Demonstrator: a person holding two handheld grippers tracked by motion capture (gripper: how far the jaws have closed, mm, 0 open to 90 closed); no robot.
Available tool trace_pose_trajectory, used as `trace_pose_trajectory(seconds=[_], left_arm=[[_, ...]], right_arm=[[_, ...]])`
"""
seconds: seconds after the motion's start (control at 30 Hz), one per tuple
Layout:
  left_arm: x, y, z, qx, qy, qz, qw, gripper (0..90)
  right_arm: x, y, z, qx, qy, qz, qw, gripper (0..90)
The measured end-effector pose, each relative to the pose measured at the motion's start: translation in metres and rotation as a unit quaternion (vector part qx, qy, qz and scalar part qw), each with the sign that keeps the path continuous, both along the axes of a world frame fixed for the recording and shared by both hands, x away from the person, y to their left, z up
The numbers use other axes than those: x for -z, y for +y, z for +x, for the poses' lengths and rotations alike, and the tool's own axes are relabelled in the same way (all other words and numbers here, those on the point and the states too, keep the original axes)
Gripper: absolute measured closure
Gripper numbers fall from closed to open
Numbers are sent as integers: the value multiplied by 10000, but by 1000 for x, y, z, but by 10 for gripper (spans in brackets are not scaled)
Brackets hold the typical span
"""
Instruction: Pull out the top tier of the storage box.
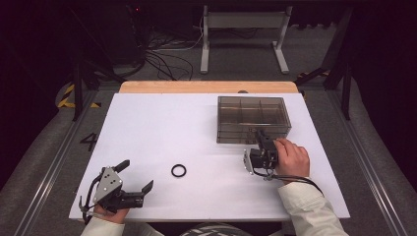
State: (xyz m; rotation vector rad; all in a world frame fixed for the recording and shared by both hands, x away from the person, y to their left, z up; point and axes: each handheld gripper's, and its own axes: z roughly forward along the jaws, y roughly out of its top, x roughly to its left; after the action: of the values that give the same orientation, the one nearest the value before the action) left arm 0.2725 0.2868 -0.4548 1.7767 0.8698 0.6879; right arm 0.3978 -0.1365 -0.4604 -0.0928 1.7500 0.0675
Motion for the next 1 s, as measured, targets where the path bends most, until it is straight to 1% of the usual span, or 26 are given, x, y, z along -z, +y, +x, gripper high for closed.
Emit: trace_pose_trajectory(seconds=[0.1,0.13,0.2,0.23,0.27,0.37,0.6,0.63,0.67,0.7,0.77,0.8,0.83,0.9,1.0], left_arm=[[0,0,0,-3,-7,-6,10000,4],[0,1,0,-21,2,-19,10000,4],[0,1,0,-19,1,-19,10000,4],[0,1,0,-20,2,-19,10000,4],[0,0,0,-20,7,-17,10000,4],[0,0,0,-19,3,-11,10000,4],[0,1,1,-1,7,4,10000,4],[0,0,1,4,13,-33,10000,4],[0,0,2,22,-8,-13,10000,4],[0,0,2,30,-6,-10,10000,4],[-1,-1,3,46,4,-35,10000,4],[-1,-1,3,46,4,-35,10000,4],[-1,-2,4,60,12,-55,10000,4],[-1,-4,6,109,5,-31,9999,4],[-1,-5,8,145,0,-19,9999,4]], right_arm=[[1,0,1,23,-9,28,10000,775],[1,0,2,-22,-30,19,10000,782],[1,0,2,-21,-30,18,10000,785],[0,1,2,-30,-30,-21,10000,791],[1,0,1,8,-11,24,10000,792],[1,0,2,-36,-30,-6,10000,794],[0,0,0,-9,9,5,10000,798],[0,0,0,-9,9,5,10000,798],[-1,0,-2,-4,36,22,10000,798],[1,0,-4,57,61,136,9999,797],[-1,0,-7,54,88,101,9999,797],[-1,0,-9,97,103,163,9998,797],[-1,0,-9,97,103,163,9998,797],[-3,0,-12,11,100,65,9999,797],[-3,-1,-16,18,121,89,9999,796]])
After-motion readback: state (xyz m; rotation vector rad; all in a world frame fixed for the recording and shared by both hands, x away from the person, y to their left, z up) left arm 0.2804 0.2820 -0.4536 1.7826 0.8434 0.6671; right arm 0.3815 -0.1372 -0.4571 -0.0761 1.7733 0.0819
